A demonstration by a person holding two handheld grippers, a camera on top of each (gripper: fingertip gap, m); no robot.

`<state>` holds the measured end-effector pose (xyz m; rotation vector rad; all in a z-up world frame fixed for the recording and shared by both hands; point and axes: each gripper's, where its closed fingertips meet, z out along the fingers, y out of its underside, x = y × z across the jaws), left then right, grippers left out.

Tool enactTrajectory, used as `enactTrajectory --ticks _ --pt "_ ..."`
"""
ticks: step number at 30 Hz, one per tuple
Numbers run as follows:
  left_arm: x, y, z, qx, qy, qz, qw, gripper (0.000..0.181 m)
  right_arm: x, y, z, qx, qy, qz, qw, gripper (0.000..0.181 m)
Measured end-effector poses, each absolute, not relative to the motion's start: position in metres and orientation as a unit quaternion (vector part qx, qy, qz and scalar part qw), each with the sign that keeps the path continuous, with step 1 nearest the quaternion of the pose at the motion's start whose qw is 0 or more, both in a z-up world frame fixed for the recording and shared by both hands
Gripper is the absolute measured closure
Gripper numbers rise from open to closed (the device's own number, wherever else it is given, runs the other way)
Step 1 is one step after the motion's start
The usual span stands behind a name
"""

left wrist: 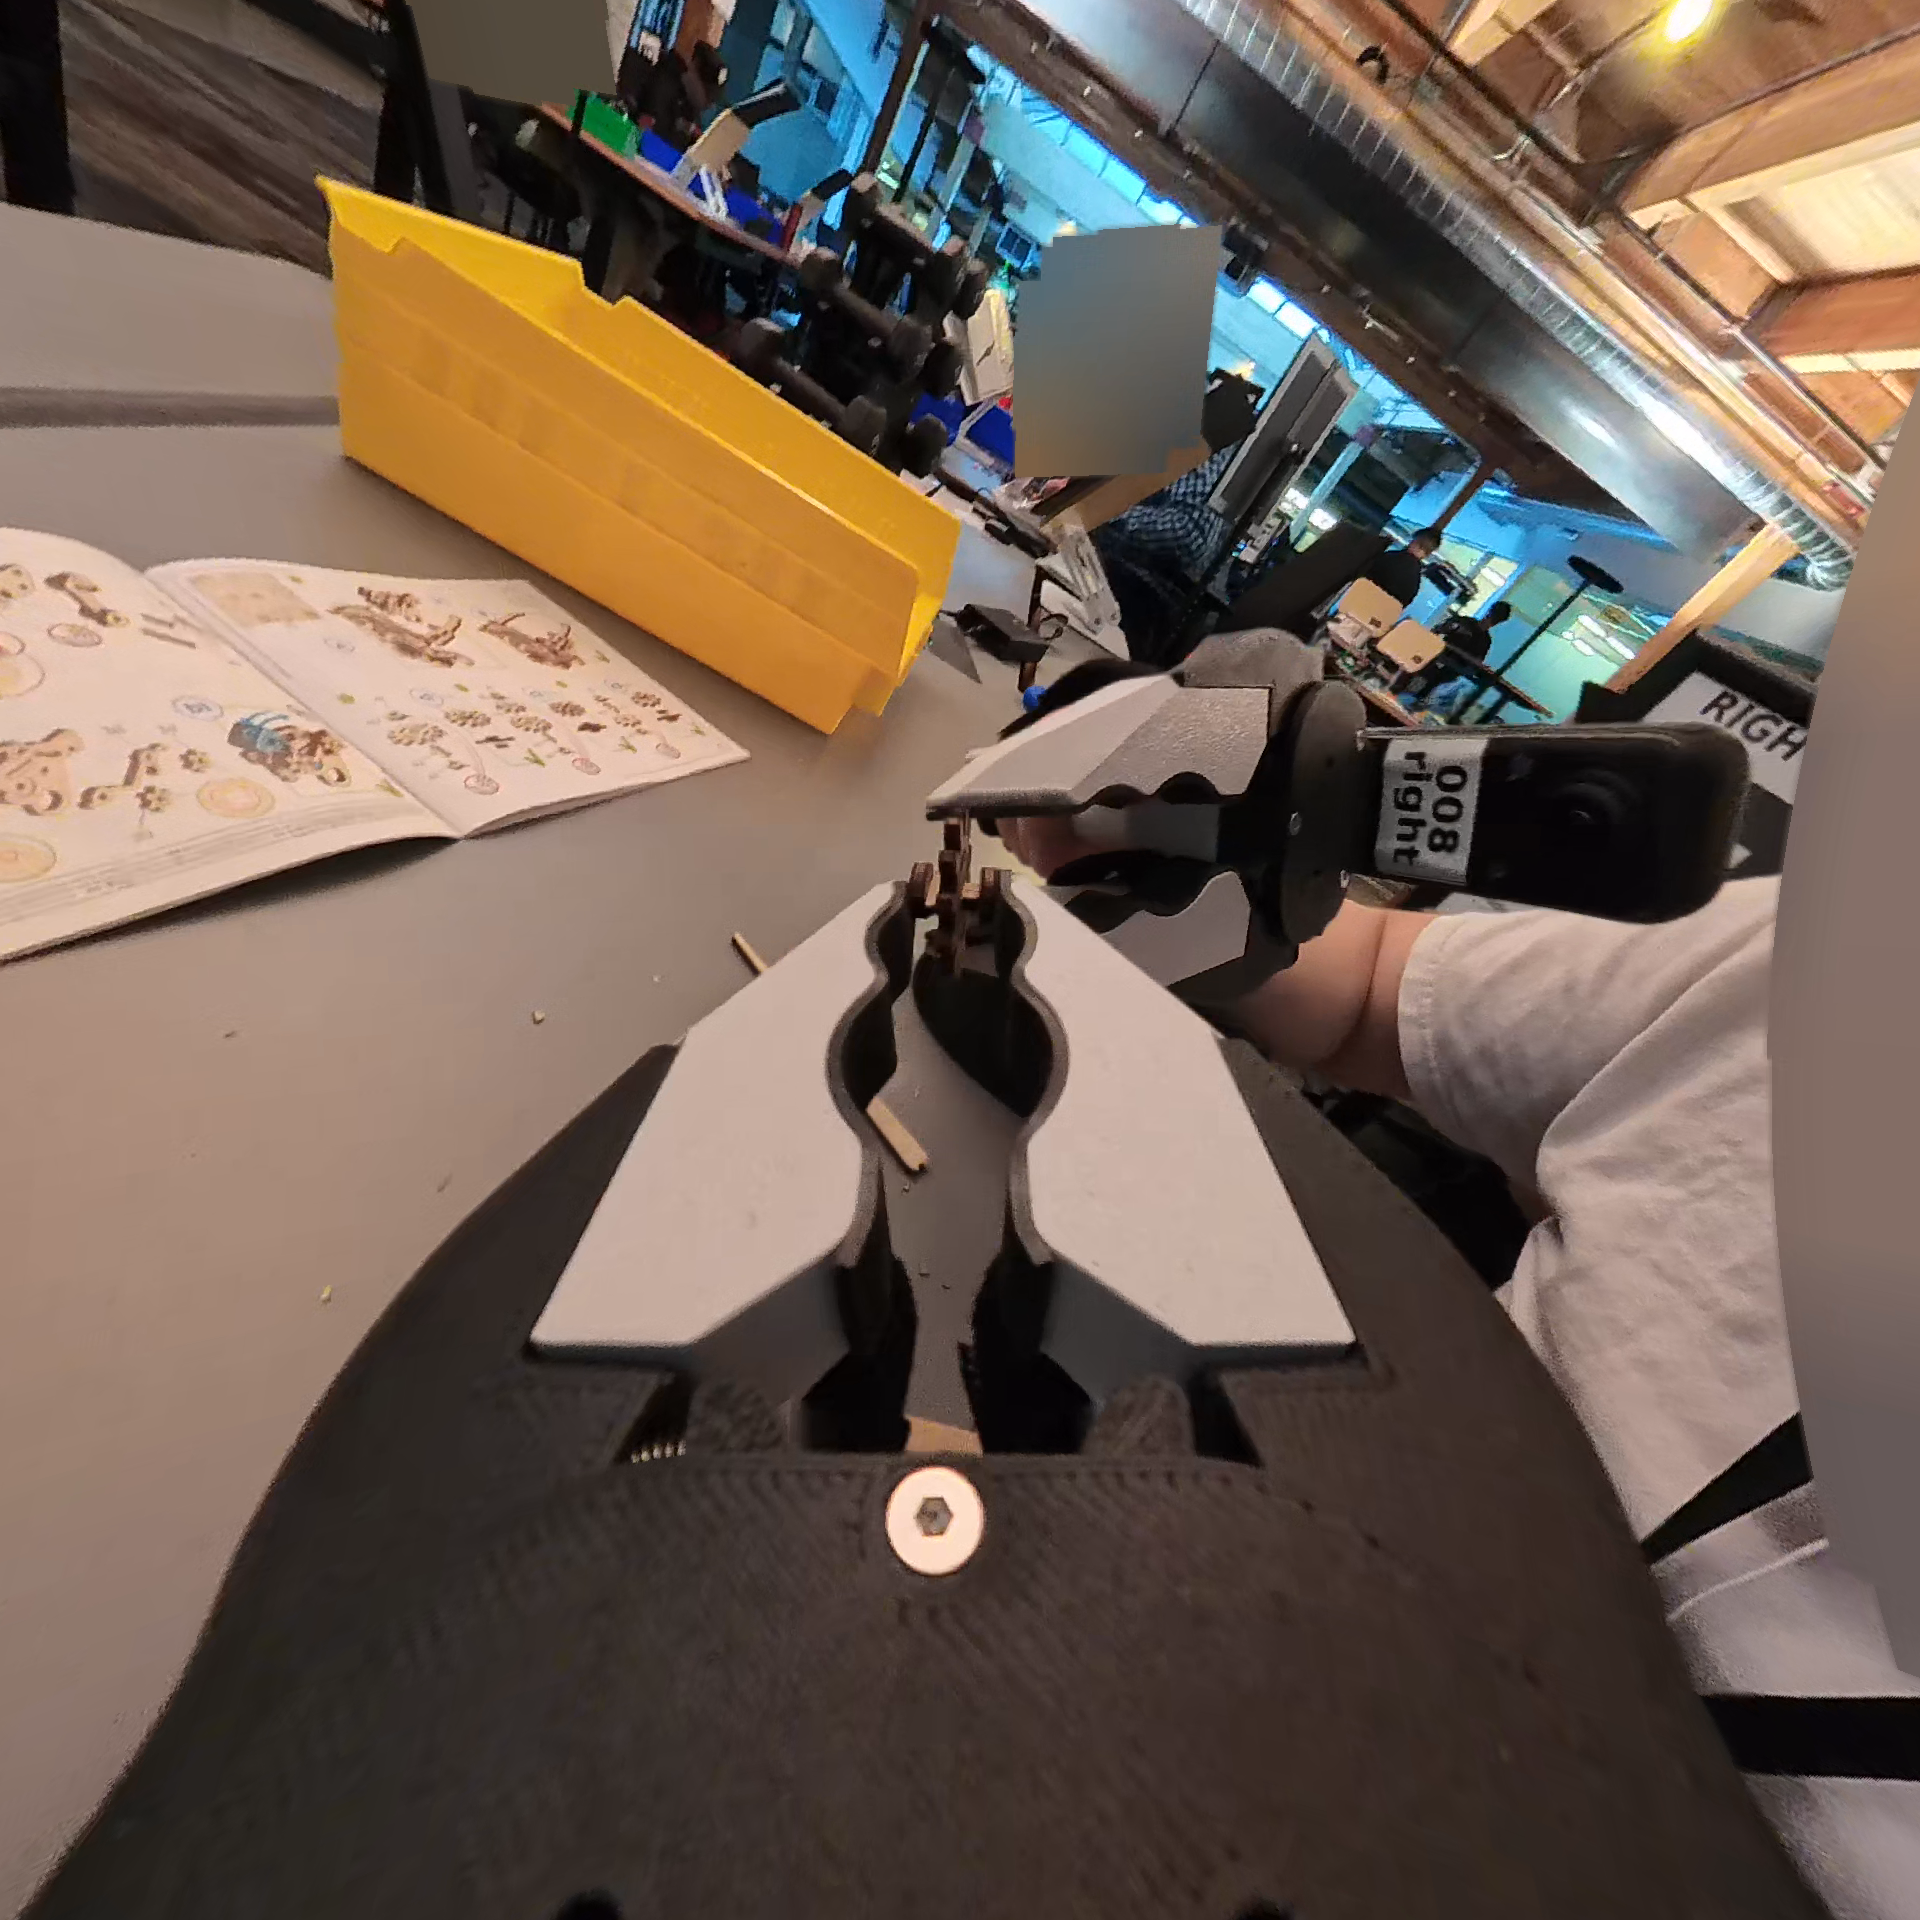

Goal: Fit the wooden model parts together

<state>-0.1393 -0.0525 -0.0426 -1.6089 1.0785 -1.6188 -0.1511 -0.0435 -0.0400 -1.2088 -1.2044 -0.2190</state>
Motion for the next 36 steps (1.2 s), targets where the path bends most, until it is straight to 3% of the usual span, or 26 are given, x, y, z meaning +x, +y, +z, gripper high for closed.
enactTrajectory --ticks 2,3,7,10,16,22,24,26,36 --pt "-0.141 -0.058 -0.034 -0.586 0.409 -0.632 0.3 0.166 -0.15 -0.047 -0.033 -0.518 -0.529 -0.104 0.665 0.16" --pt "-0.143 -0.063 -0.029 -0.573 0.408 -0.649 0.29 0.152 -0.149 -0.048 -0.031 -0.511 -0.529 -0.113 0.668 0.16" --pt "-0.15 -0.066 -0.035 -0.569 0.437 -0.623 0.312 0.152 -0.147 -0.052 -0.023 -0.494 -0.529 -0.136 0.676 0.16" --pt "-0.15 -0.056 -0.036 -0.579 0.431 -0.597 0.349 0.175 -0.146 -0.048 -0.026 -0.506 -0.528 -0.137 0.668 0.16" --pt "-0.165 -0.03 -0.049 -0.613 0.434 -0.555 0.356 0.15 -0.133 -0.028 -0.058 -0.583 -0.531 -0.087 0.609 0.16" --pt "-0.161 -0.029 -0.061 -0.638 0.416 -0.569 0.311 0.146 -0.151 -0.032 -0.077 -0.621 -0.53 0.003 0.577 0.16" --pt "-0.157 -0.037 -0.066 -0.64 0.421 -0.574 0.29 0.151 -0.165 -0.044 -0.072 -0.609 -0.537 0.049 0.582 0.16" --pt "-0.155 -0.046 -0.067 -0.628 0.441 -0.578 0.279 0.178 -0.168 -0.046 -0.076 -0.612 -0.541 0.048 0.574 0.16" --pt "-0.165 -0.05 -0.056 -0.633 0.388 -0.631 0.227 0.181 -0.176 -0.05 -0.066 -0.606 -0.538 0.032 0.585 0.16"
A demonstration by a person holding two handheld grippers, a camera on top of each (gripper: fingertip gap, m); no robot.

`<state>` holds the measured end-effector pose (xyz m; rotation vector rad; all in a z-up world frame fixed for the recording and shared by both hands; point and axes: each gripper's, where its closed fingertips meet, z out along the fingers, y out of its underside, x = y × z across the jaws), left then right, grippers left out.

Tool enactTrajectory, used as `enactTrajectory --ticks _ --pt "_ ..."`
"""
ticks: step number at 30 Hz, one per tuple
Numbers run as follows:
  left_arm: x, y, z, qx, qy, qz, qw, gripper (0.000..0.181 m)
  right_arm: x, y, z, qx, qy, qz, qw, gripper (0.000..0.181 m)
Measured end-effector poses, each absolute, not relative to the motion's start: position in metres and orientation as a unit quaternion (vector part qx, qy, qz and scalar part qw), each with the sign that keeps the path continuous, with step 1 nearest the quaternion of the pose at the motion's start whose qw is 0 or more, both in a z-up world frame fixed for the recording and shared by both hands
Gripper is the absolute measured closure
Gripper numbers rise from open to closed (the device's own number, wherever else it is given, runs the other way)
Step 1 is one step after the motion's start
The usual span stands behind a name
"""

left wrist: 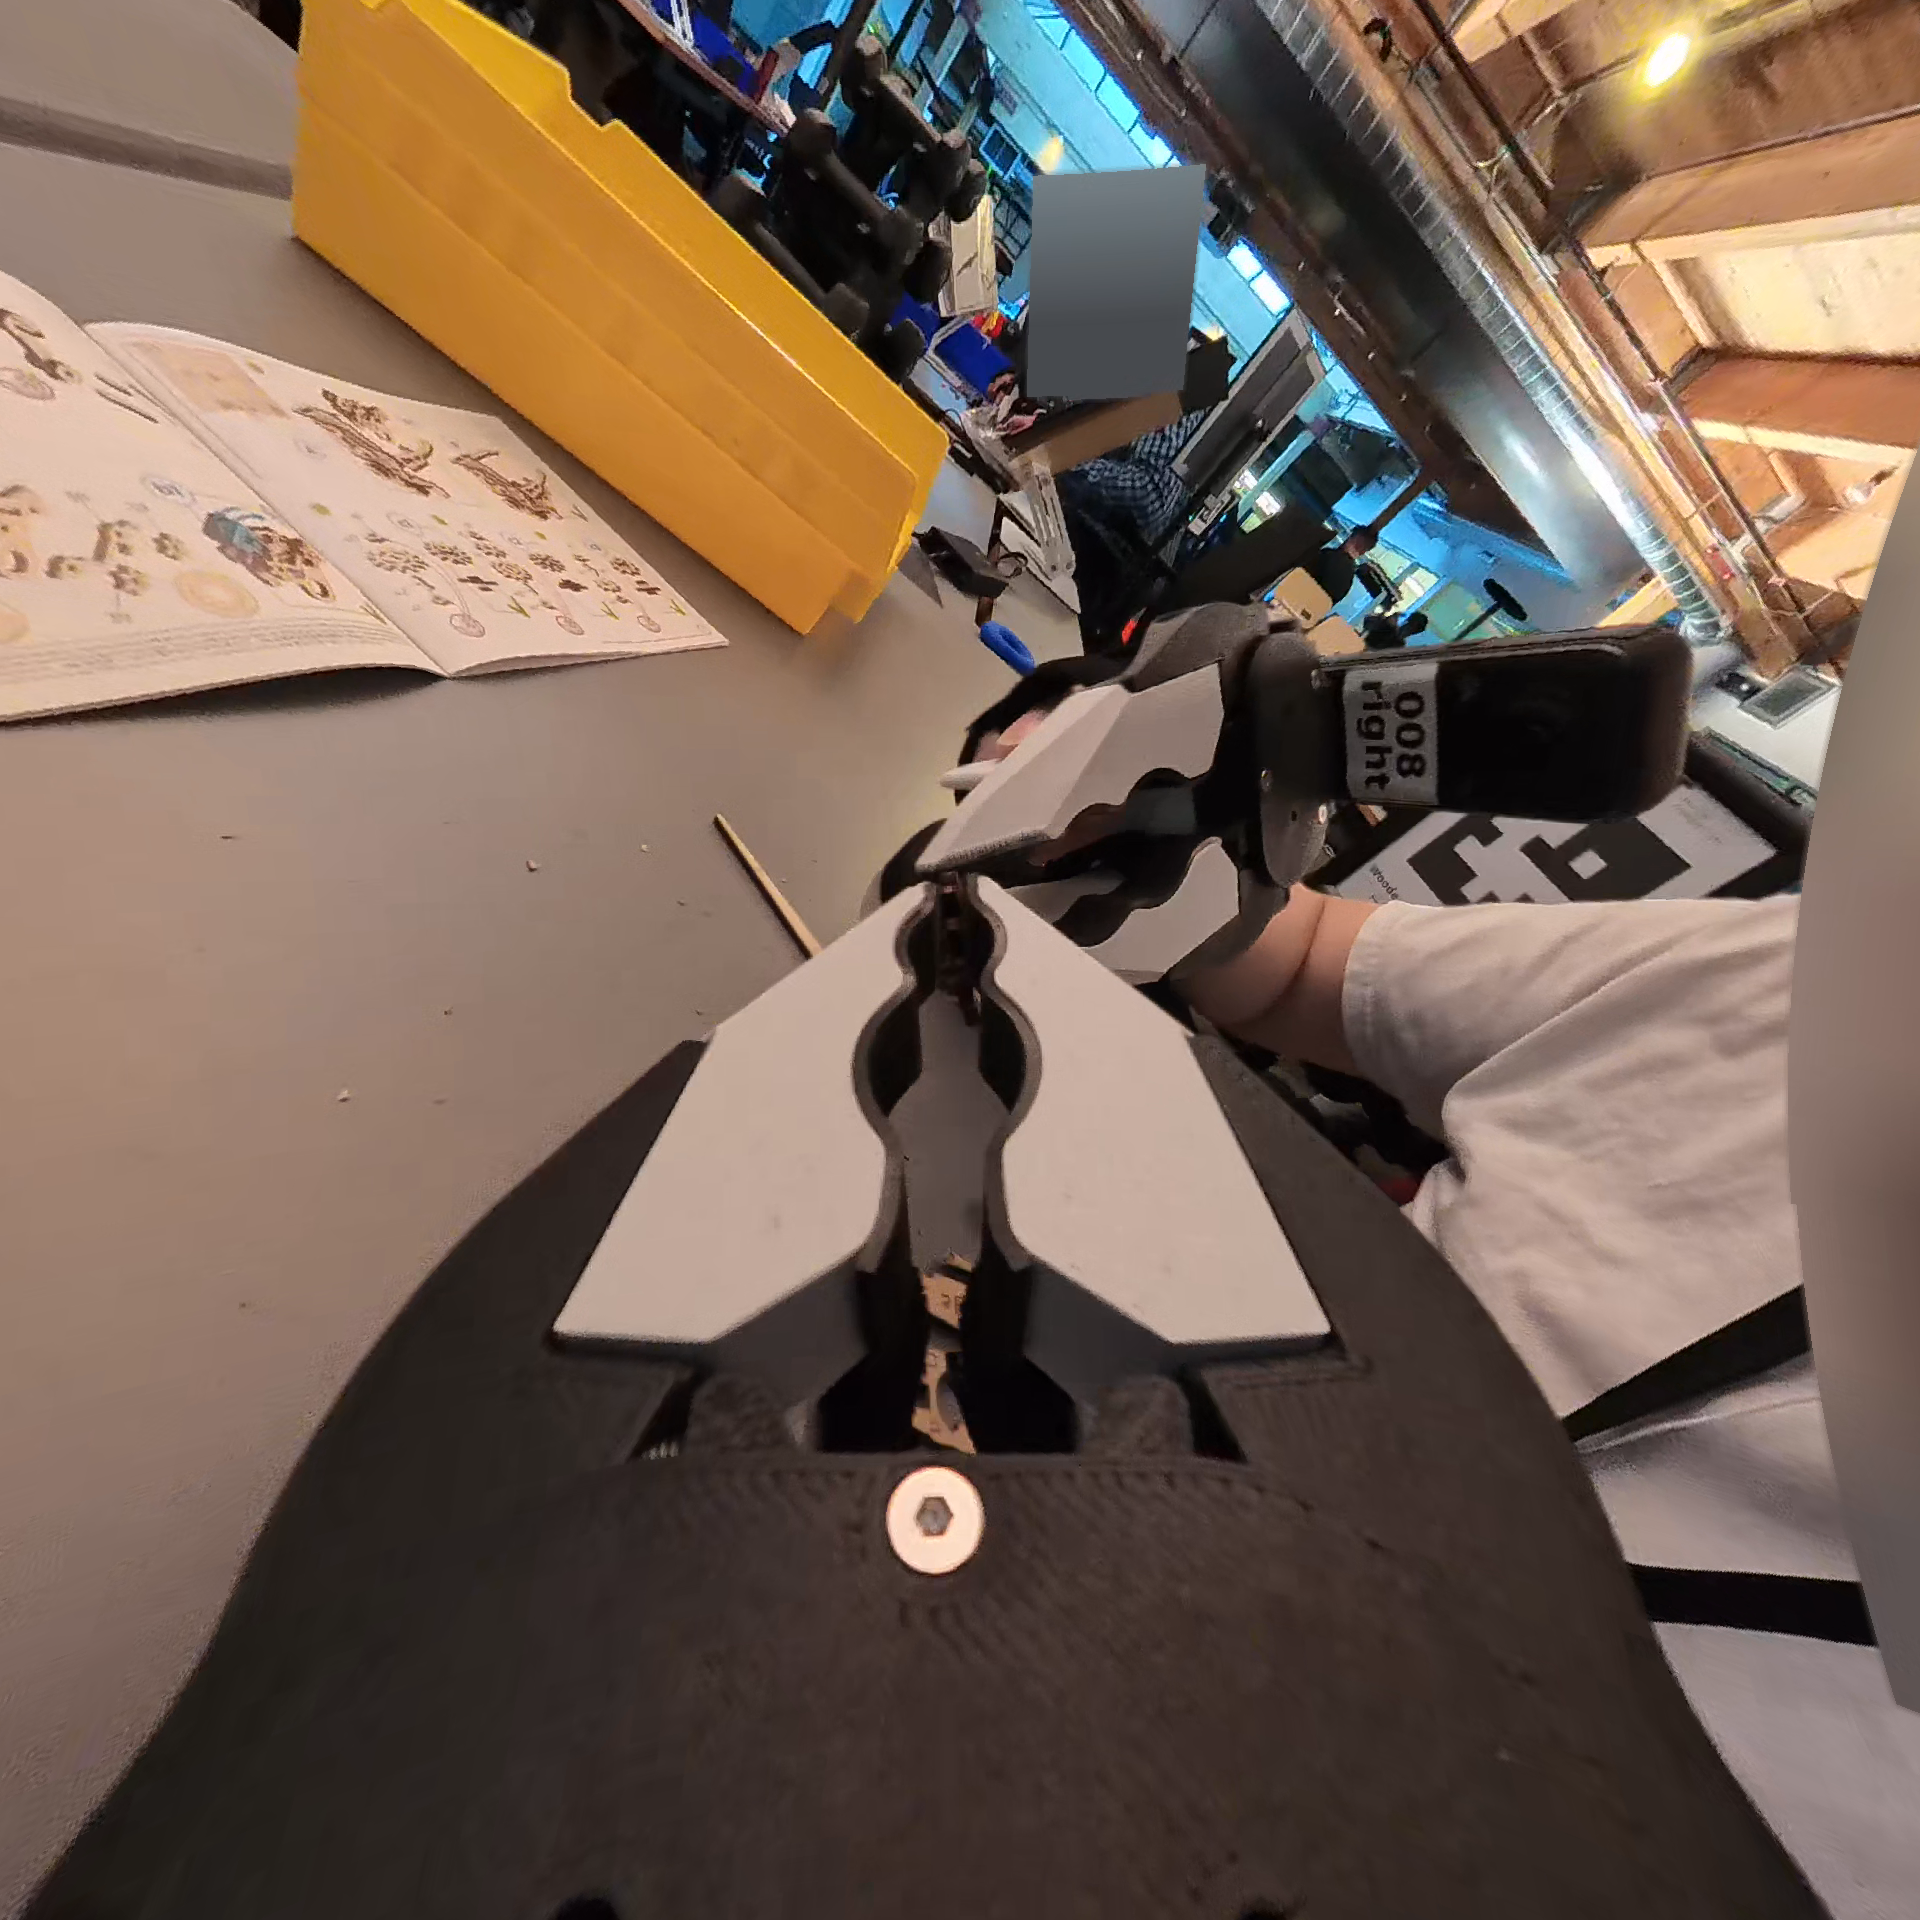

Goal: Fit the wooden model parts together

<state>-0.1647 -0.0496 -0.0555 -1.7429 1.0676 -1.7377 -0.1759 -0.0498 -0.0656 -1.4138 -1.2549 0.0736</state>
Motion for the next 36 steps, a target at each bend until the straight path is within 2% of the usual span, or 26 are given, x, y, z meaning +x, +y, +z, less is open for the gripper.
enactTrajectory --ticks 2,4,5,7,11,16,18,28,36 --pt "-0.169 -0.052 -0.053 -0.635 0.39 -0.626 0.23 0.181 -0.179 -0.053 -0.063 -0.608 -0.538 0.033 0.582 0.16" --pt "-0.178 -0.049 -0.048 -0.639 0.381 -0.623 0.243 0.181 -0.177 -0.059 -0.057 -0.62 -0.522 0.047 0.584 0.147" --pt "-0.185 -0.048 -0.045 -0.637 0.375 -0.626 0.246 0.181 -0.177 -0.068 -0.056 -0.617 -0.53 0.061 0.579 0.148" --pt "-0.199 -0.047 -0.041 -0.634 0.369 -0.633 0.248 0.181 -0.189 -0.113 -0.075 -0.583 -0.622 0.134 0.506 0.171" --pt "-0.218 -0.037 -0.037 -0.627 0.343 -0.649 0.261 0.181 -0.21 -0.168 -0.109 -0.56 -0.727 0.207 0.338 0.171" --pt "-0.222 -0.038 -0.03 -0.618 0.367 -0.632 0.29 0.181 -0.217 -0.181 -0.144 -0.525 -0.817 0.15 0.186 0.176" --pt "-0.221 -0.043 -0.027 -0.612 0.375 -0.63 0.295 0.181 -0.22 -0.18 -0.152 -0.514 -0.835 0.127 0.152 0.176" --pt "-0.213 -0.057 -0.031 -0.608 0.393 -0.63 0.281 0.181 -0.228 -0.184 -0.158 -0.437 -0.894 0.058 0.082 0.175" --pt "-0.214 -0.055 -0.03 -0.61 0.391 -0.628 0.285 0.181 -0.23 -0.189 -0.158 -0.355 -0.933 0.021 0.047 0.166"
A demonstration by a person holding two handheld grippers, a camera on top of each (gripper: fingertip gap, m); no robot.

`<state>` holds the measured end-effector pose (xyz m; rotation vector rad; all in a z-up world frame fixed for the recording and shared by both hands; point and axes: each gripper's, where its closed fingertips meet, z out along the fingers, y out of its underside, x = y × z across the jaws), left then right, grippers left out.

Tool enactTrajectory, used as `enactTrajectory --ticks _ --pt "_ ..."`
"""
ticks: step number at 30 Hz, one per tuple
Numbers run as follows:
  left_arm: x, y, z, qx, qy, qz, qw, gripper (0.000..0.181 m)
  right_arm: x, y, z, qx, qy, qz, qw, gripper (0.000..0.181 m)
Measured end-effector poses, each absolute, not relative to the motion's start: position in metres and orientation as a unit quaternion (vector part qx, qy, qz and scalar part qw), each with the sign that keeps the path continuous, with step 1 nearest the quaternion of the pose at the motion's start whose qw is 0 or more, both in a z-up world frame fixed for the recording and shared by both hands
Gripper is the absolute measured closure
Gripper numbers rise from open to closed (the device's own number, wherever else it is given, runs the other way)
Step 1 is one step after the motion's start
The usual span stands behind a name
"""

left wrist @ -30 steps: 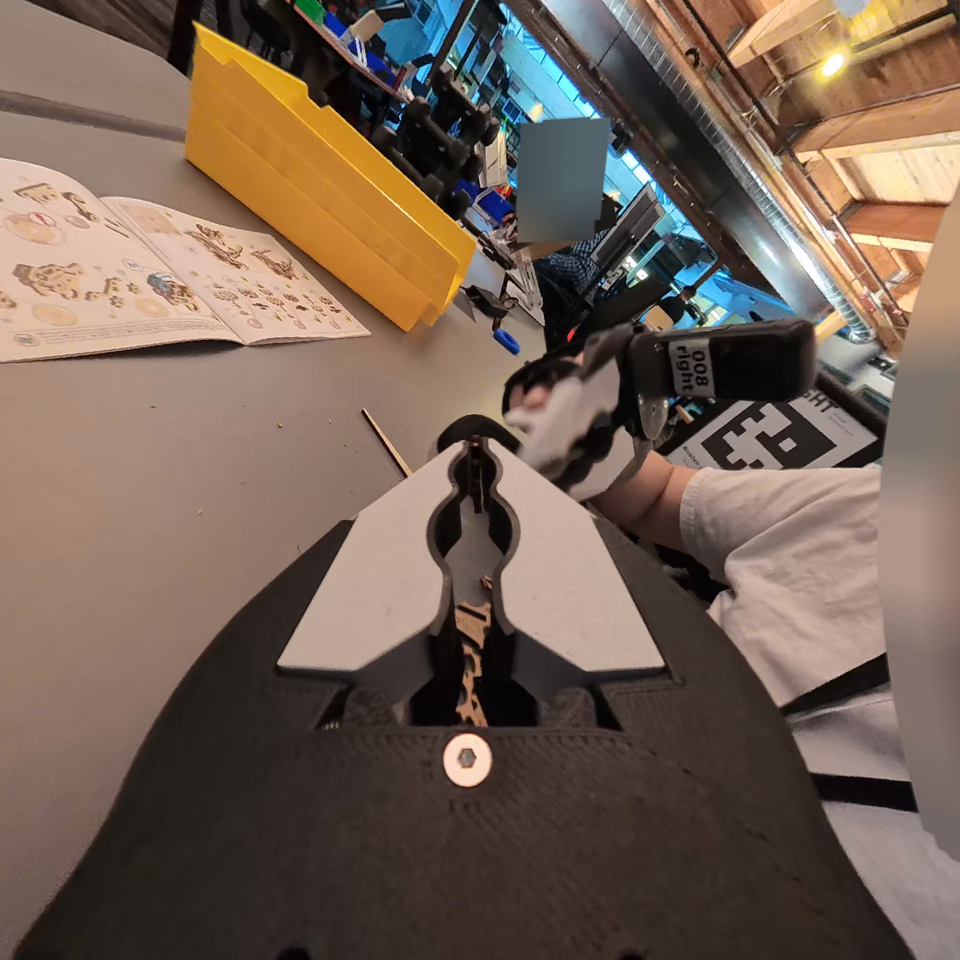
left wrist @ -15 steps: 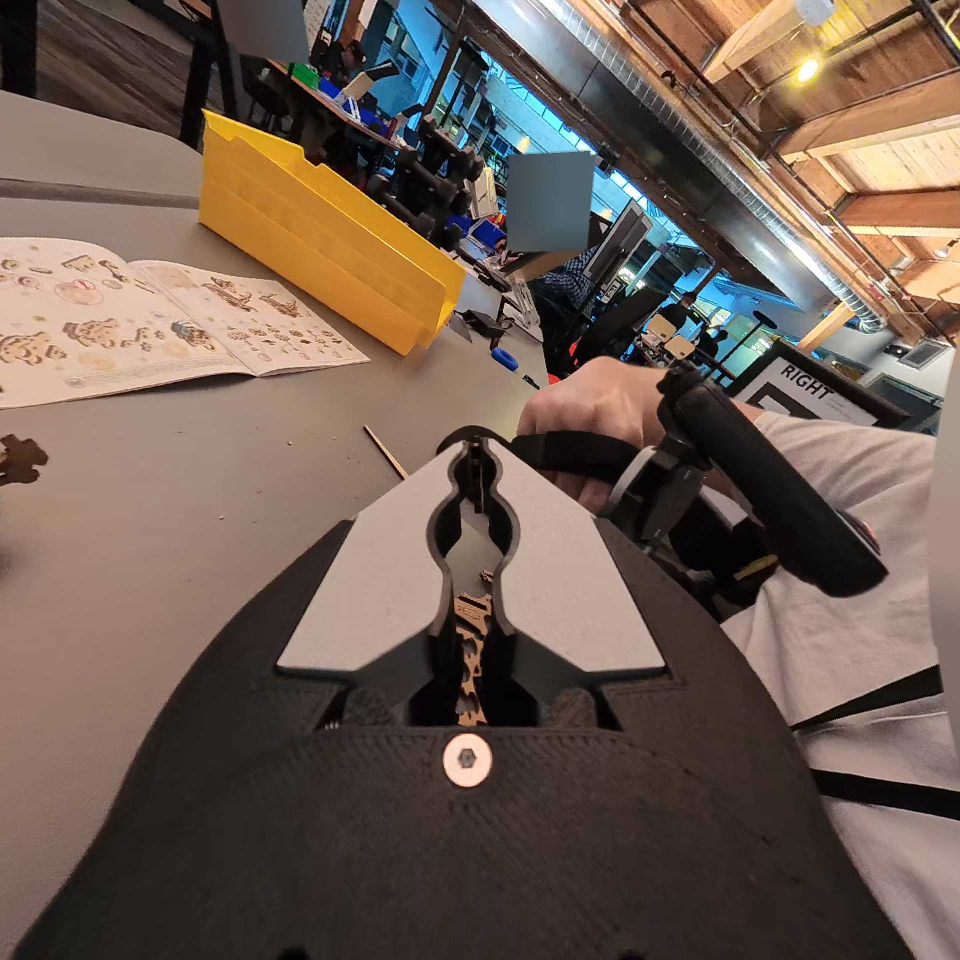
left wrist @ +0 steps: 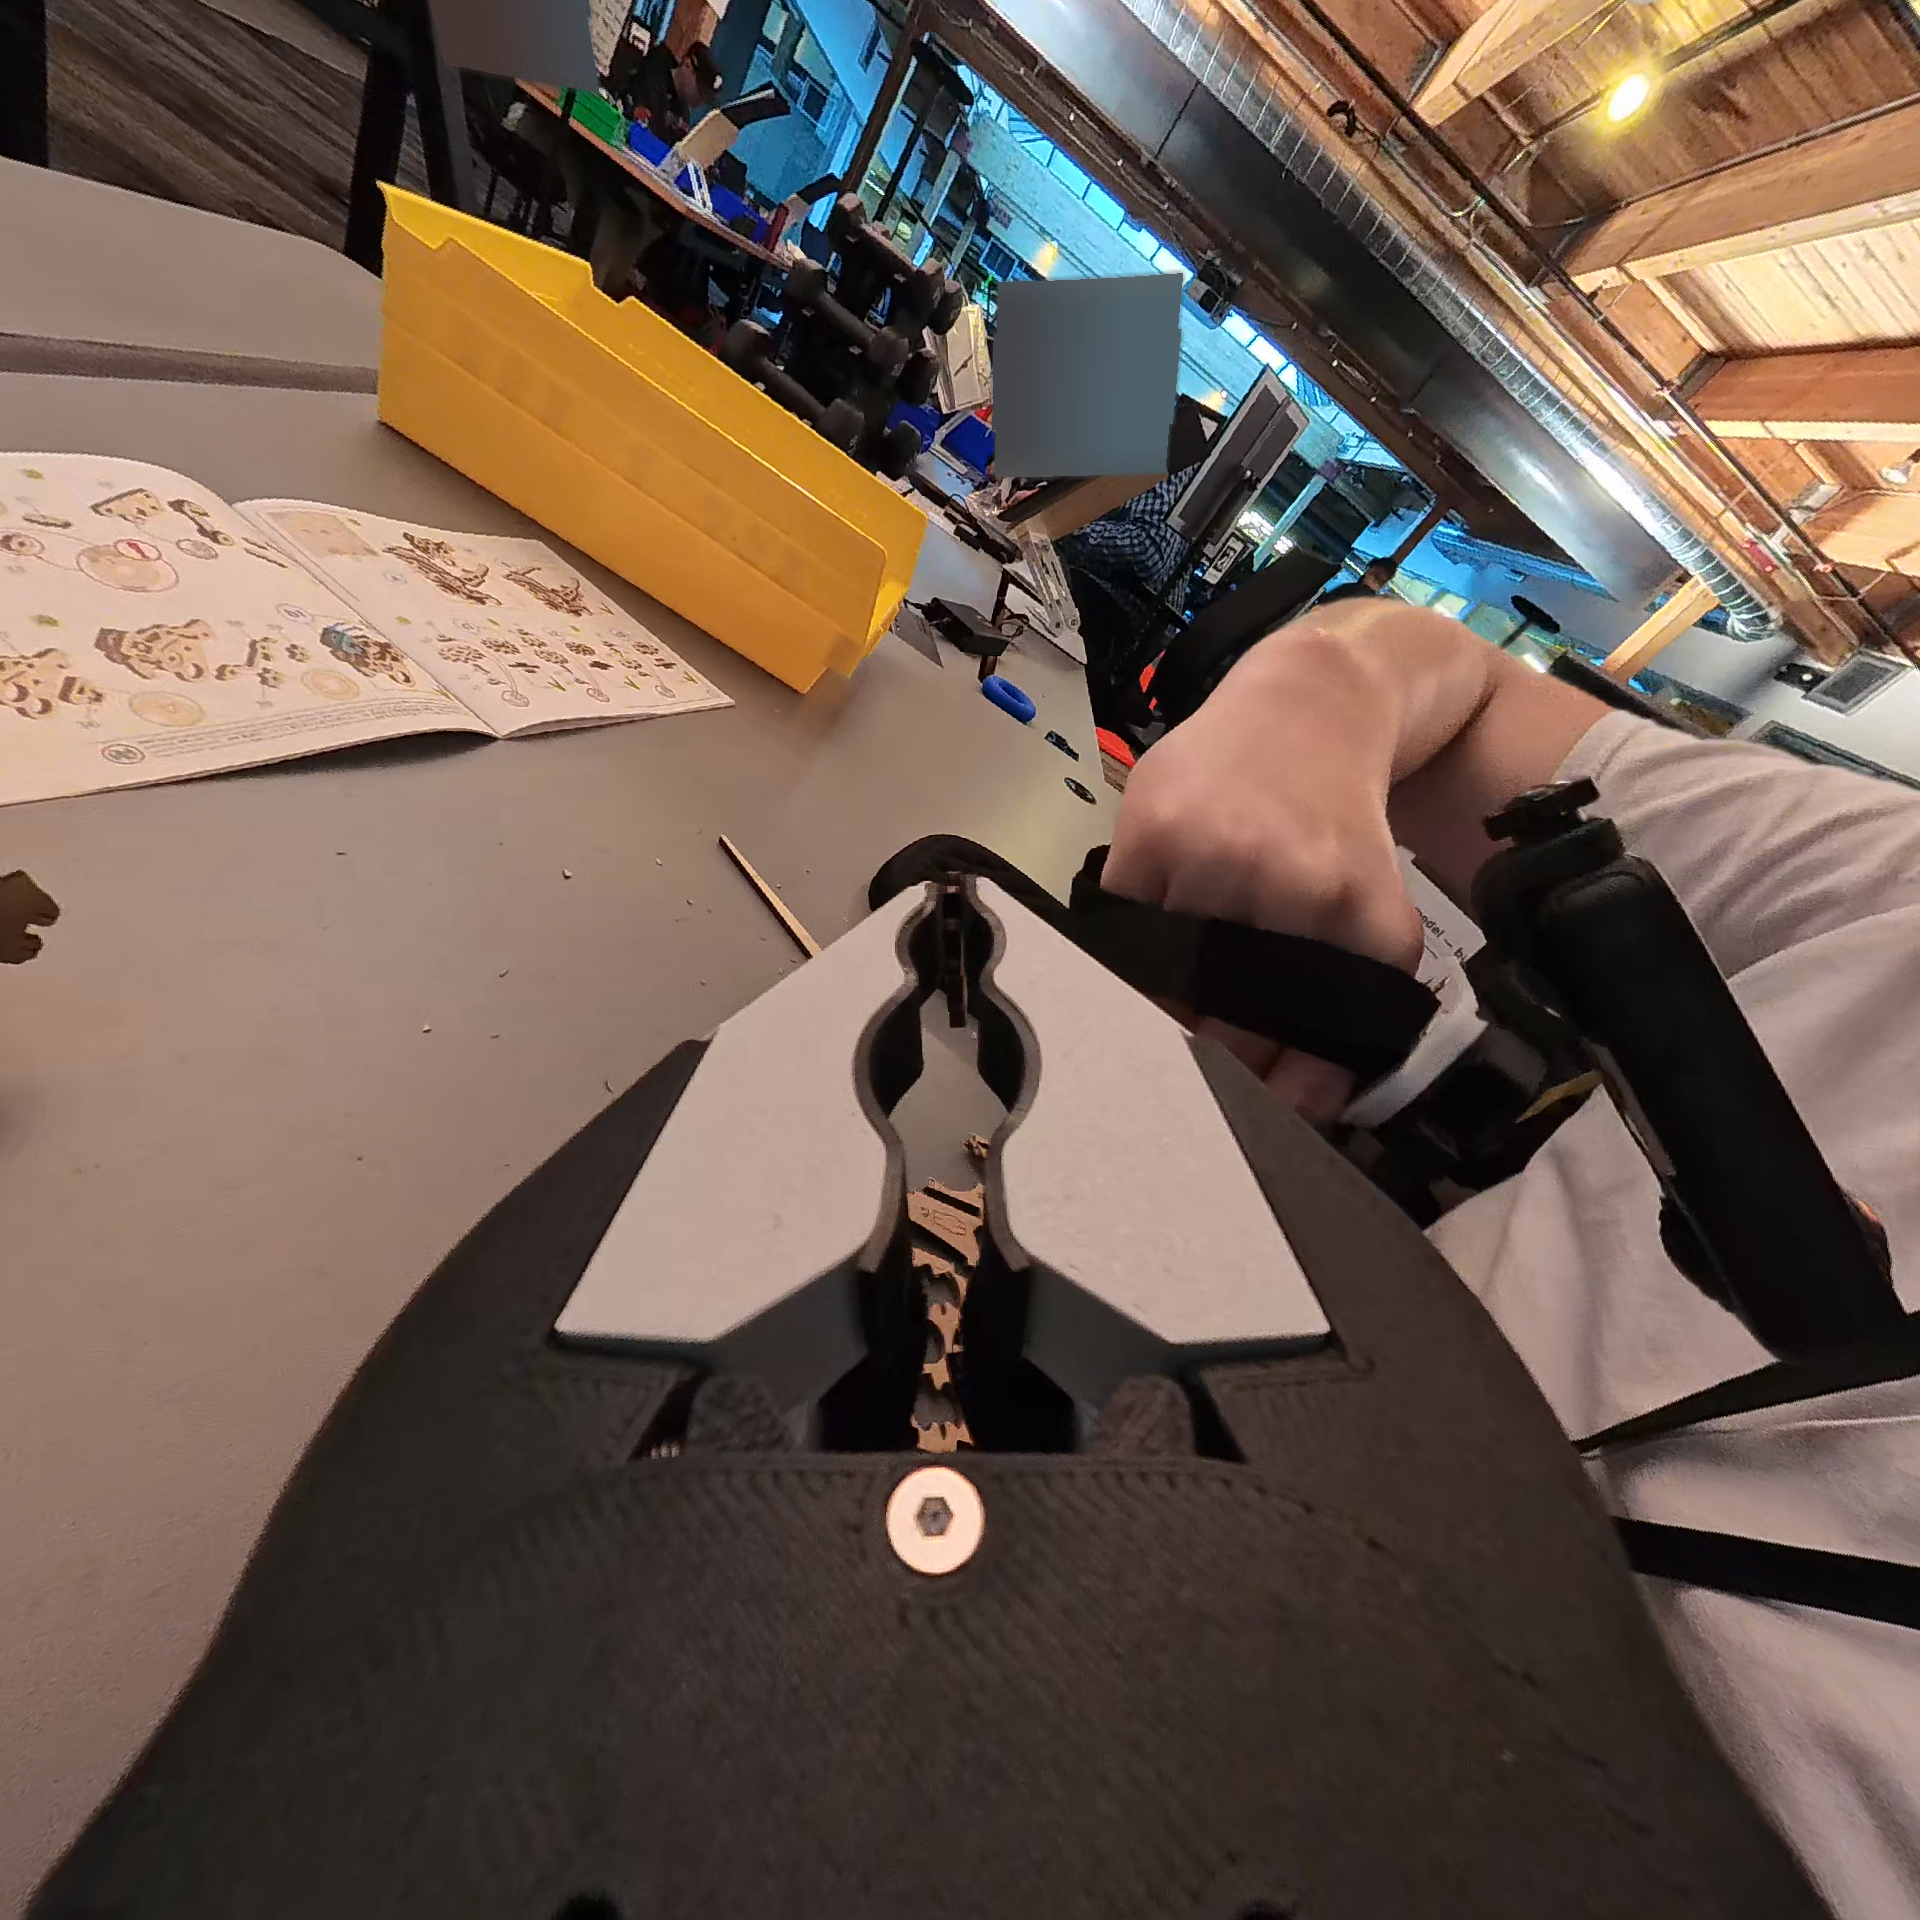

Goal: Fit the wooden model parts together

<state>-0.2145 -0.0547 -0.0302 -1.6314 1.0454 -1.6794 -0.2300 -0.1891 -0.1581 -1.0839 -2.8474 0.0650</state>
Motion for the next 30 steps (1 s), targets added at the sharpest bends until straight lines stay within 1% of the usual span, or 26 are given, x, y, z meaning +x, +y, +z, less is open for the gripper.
enactTrajectory --ticks 5,14,15,30 --pt "-0.215 -0.056 -0.03 -0.609 0.395 -0.626 0.285 0.181 -0.226 -0.187 -0.158 -0.357 -0.934 0.022 0.026 0.168" --pt "-0.213 -0.058 -0.032 -0.61 0.398 -0.626 0.28 0.181 -0.227 -0.178 -0.157 -0.366 -0.93 0.022 0.023 0.172" --pt "-0.213 -0.058 -0.032 -0.609 0.397 -0.627 0.28 0.181 -0.226 -0.18 -0.158 -0.366 -0.93 0.026 0.018 0.174" --pt "-0.213 -0.057 -0.031 -0.609 0.397 -0.626 0.282 0.181 -0.224 -0.168 -0.158 -0.42 -0.904 0.079 -0.015 0.173"
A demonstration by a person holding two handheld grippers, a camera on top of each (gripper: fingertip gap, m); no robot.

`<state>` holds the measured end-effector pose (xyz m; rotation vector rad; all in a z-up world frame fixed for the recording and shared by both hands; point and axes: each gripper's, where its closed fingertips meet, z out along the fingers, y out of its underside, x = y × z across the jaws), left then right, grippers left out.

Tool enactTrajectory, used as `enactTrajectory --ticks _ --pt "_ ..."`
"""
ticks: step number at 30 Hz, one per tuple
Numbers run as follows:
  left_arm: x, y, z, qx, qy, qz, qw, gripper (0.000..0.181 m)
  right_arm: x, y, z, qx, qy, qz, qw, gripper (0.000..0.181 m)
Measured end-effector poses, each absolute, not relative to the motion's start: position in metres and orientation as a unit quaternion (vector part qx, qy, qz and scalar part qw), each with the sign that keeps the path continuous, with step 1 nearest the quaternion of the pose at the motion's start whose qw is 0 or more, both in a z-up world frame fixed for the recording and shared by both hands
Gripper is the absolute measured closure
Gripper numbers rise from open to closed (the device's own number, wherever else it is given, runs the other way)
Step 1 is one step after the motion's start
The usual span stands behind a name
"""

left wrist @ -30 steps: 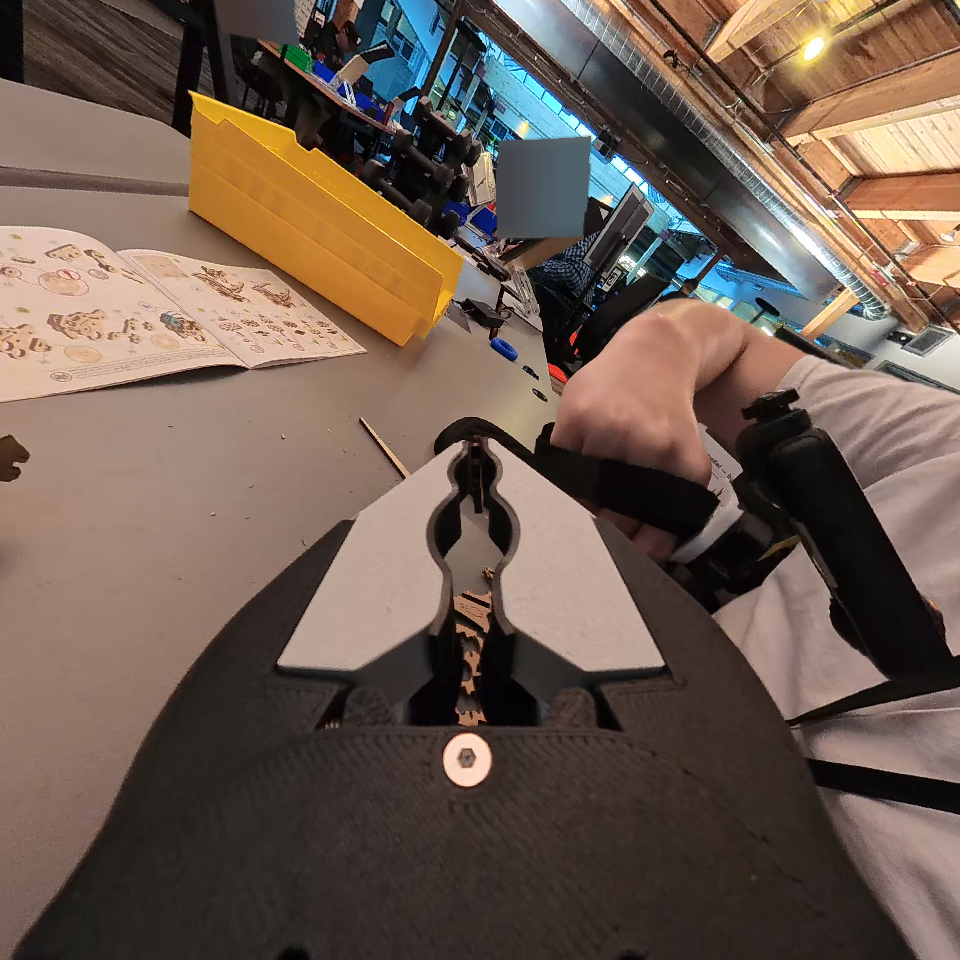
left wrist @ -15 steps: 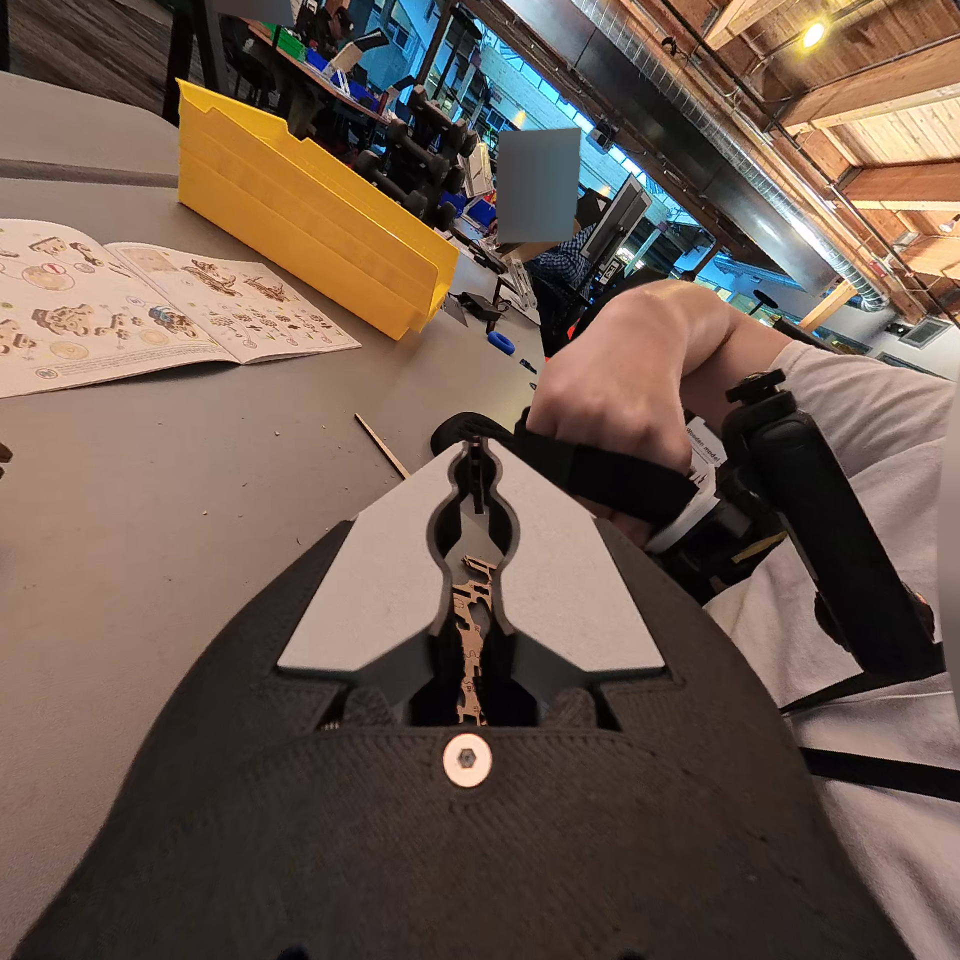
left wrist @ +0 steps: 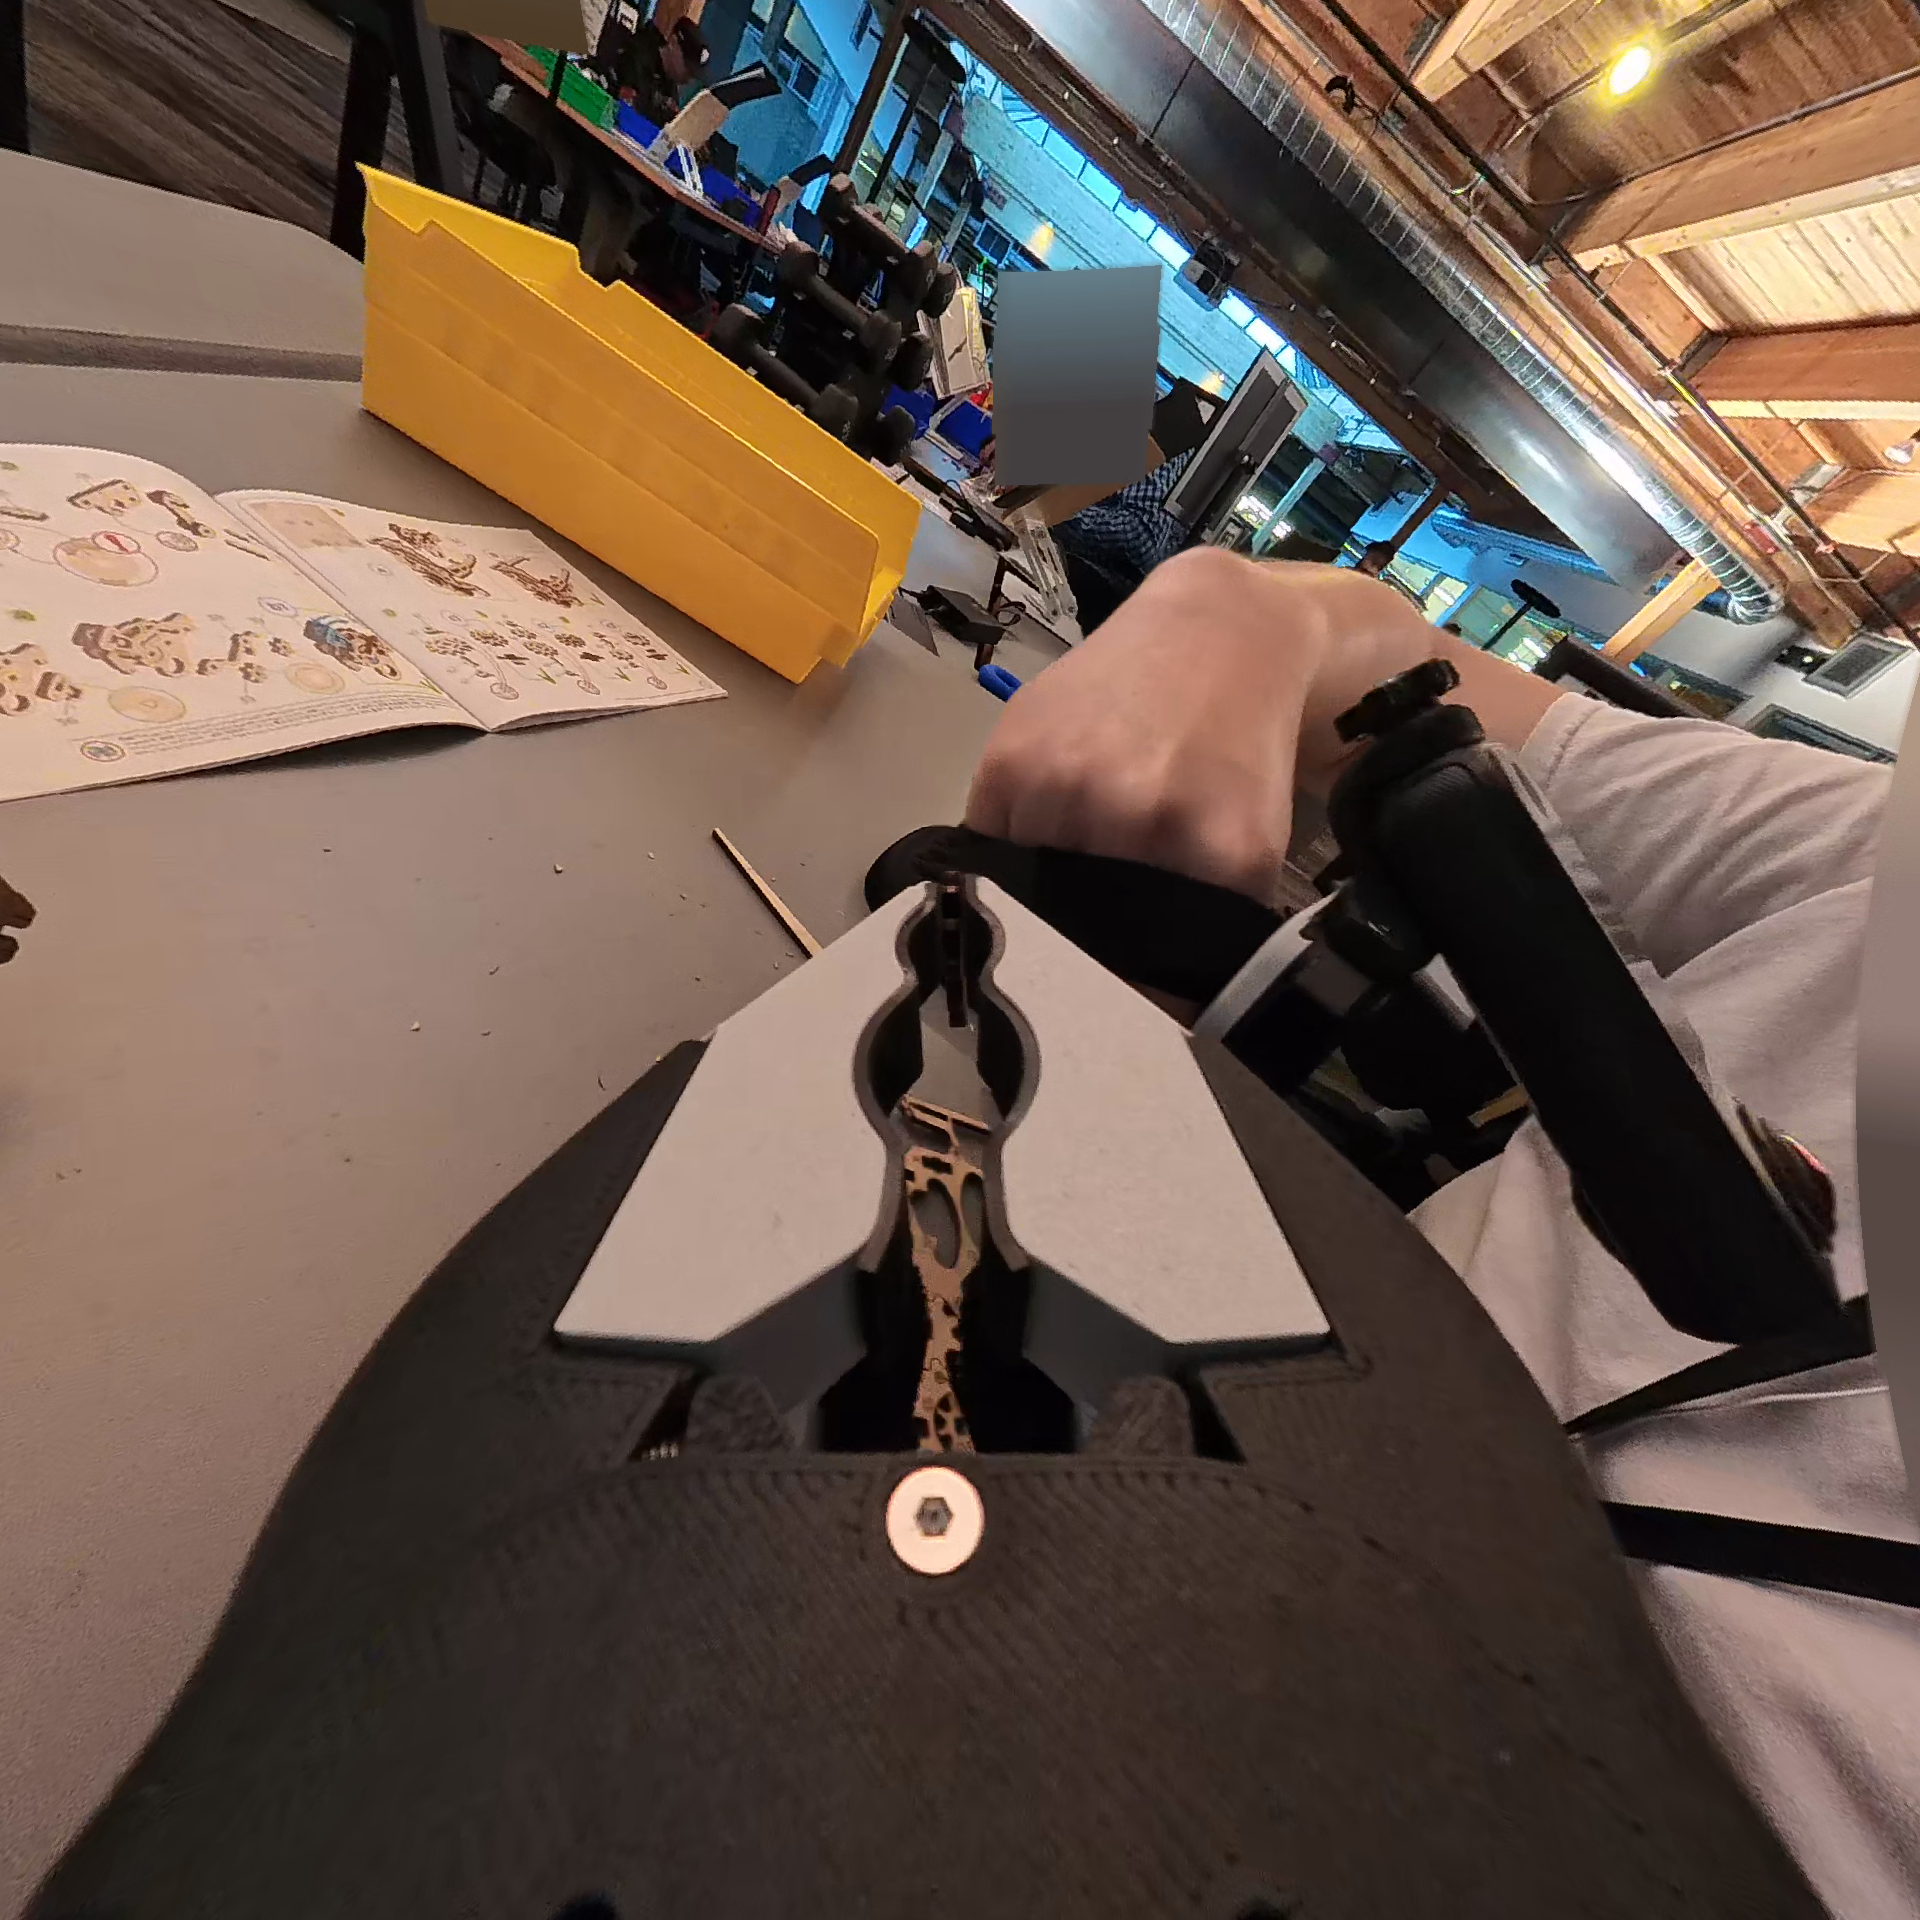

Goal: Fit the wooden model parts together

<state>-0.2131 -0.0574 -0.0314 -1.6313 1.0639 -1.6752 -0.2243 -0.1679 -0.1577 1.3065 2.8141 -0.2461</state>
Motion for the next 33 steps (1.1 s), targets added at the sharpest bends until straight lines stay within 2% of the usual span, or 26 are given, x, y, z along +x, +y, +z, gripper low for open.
enactTrajectory --ticks 13,14,25,28,33 --pt "-0.212 -0.059 -0.033 -0.61 0.403 -0.622 0.281 0.181 -0.226 -0.165 -0.156 0.481 0.861 -0.163 0.018 0.174" --pt "-0.212 -0.059 -0.033 -0.61 0.403 -0.621 0.282 0.181 -0.224 -0.164 -0.154 0.486 0.857 -0.17 0.019 0.179" --pt "-0.214 -0.054 -0.032 -0.612 0.396 -0.621 0.287 0.181 -0.214 -0.156 -0.133 0.522 0.834 -0.166 -0.062 0.179" --pt "-0.216 -0.051 -0.031 -0.615 0.396 -0.613 0.298 0.181 -0.195 -0.117 -0.131 0.562 0.813 -0.1 -0.117 0.179" --pt "-0.217 -0.039 -0.052 -0.664 0.381 -0.574 0.289 0.181 -0.185 -0.09 -0.109 0.595 0.754 -0.112 -0.254 0.179"
